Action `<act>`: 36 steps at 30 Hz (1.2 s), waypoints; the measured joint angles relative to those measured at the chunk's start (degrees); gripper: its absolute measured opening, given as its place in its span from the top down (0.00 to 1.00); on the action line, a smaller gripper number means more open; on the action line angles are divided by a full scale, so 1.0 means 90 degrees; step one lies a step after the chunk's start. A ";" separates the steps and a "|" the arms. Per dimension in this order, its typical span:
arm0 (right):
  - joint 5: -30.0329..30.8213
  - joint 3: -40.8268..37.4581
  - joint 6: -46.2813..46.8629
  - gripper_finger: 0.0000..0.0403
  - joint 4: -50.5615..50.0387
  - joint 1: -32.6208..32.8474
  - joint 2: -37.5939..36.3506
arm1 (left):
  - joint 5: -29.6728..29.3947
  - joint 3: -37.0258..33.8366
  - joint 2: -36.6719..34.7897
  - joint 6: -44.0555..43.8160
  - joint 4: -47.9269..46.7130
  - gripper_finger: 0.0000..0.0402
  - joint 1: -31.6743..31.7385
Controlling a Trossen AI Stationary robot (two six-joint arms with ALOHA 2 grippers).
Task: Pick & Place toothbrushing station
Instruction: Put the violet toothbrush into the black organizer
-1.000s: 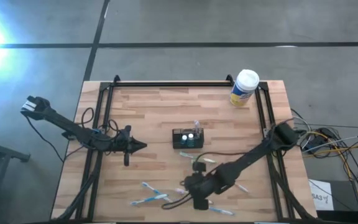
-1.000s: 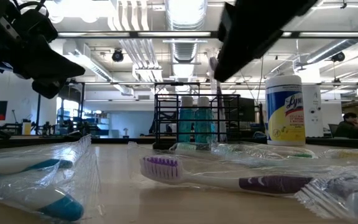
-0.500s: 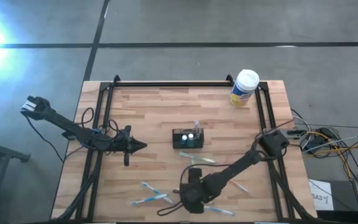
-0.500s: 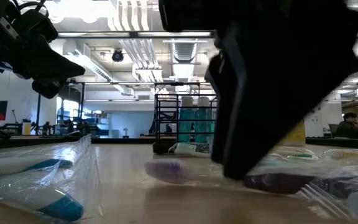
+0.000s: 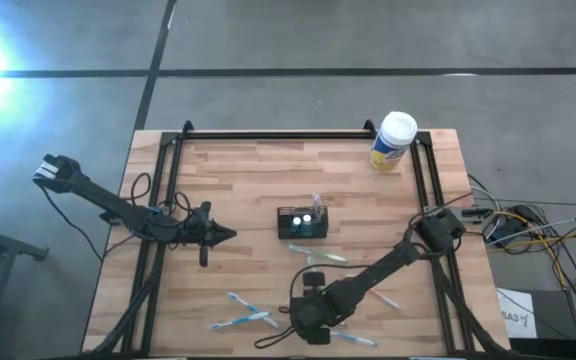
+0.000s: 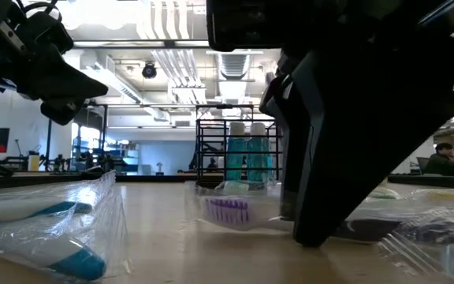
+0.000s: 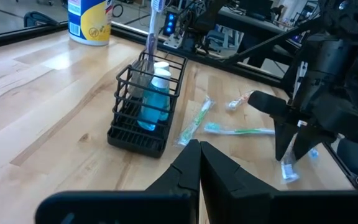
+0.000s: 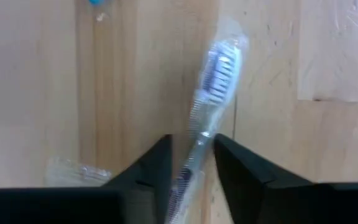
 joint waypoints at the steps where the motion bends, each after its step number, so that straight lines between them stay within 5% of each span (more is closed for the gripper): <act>1: 0.0009 -0.0006 -0.0005 0.79 -0.0020 -0.0018 -0.0012 | 0.0000 0.0000 0.0000 0.0000 -0.0002 0.98 0.0002; 5: 0.0584 0.0072 -0.0081 0.95 -0.0125 -0.0047 -0.0062 | 0.0000 0.0000 0.0000 0.0002 -0.0001 0.98 0.0000; 17: 0.2303 0.0215 -0.1581 0.98 0.0620 0.0239 -0.1797 | 0.0428 0.0000 0.0005 0.0467 0.0203 0.98 0.0000; 21: 0.2480 -0.0723 -0.2676 0.98 0.2575 0.0359 -0.2725 | 0.0768 0.0012 0.0068 0.0730 0.0885 0.98 -0.0002; 26: 0.2465 -0.2965 -0.3670 0.98 0.6416 0.0334 -0.3371 | 0.0855 0.0342 0.0433 0.0861 0.1047 0.94 -0.0007; 31: 0.2334 -0.4820 -0.3959 0.98 0.9682 -0.0055 -0.3367 | 0.0861 0.0843 0.1157 0.1096 0.1033 0.79 -0.0007; 36: 0.1902 -0.5752 -0.4309 0.98 1.1874 -0.0440 -0.3370 | 0.0860 0.1604 0.1984 0.1462 0.1027 0.58 -0.0007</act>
